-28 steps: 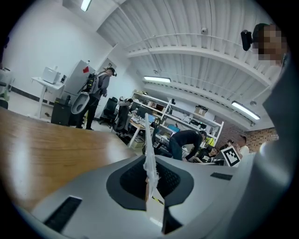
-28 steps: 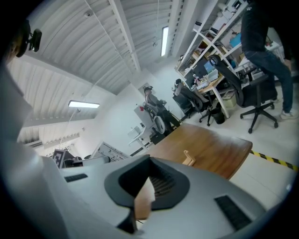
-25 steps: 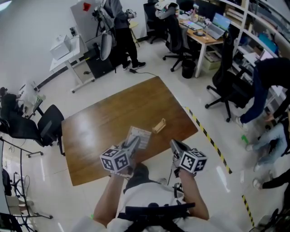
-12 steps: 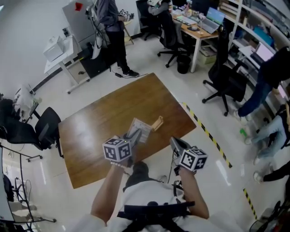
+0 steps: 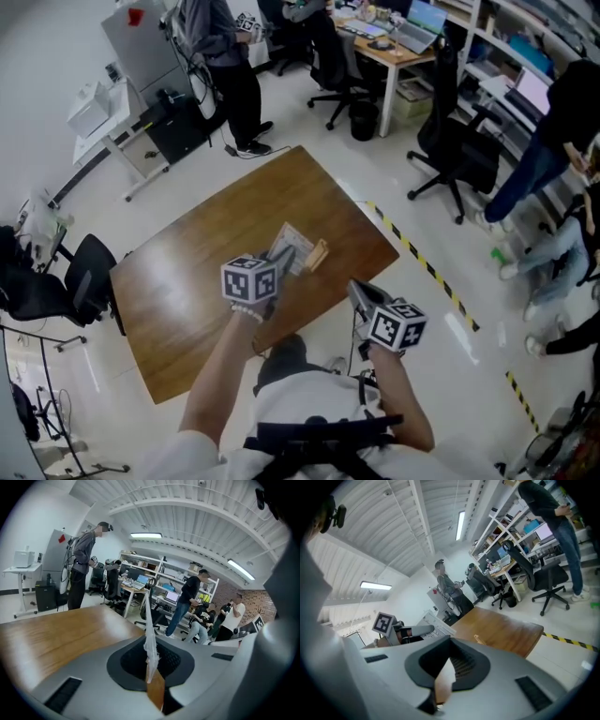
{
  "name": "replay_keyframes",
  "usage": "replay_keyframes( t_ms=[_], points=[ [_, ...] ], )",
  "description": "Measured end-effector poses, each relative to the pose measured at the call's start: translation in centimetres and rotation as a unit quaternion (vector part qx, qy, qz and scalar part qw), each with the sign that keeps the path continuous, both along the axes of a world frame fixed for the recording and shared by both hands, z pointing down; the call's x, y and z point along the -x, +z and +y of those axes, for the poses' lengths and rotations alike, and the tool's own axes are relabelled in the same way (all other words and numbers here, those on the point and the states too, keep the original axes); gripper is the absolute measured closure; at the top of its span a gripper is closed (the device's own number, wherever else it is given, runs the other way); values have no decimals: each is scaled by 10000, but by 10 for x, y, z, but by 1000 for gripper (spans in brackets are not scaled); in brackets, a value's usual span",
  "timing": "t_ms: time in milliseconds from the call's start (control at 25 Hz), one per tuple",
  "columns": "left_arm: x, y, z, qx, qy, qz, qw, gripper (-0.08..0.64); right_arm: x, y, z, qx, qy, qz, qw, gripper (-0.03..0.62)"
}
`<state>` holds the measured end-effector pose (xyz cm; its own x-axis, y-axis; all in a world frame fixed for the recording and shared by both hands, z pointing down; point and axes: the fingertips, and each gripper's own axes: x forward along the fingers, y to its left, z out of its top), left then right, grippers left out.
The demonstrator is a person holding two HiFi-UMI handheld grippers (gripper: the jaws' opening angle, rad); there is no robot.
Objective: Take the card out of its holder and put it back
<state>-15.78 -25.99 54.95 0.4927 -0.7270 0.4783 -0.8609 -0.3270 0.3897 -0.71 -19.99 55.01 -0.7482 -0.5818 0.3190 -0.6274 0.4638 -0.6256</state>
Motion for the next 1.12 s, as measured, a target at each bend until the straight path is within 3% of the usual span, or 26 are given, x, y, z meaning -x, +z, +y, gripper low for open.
replay_keyframes(
  t_ms=[440,1120],
  points=[
    [-17,41,-47,333,325,-337,9984,546,-17,14,-17,192,313,41,9993,588],
    [-21,74,-58,510,394,-506,9966,546,-29,24,-23,344,521,31,9980,588]
  ],
)
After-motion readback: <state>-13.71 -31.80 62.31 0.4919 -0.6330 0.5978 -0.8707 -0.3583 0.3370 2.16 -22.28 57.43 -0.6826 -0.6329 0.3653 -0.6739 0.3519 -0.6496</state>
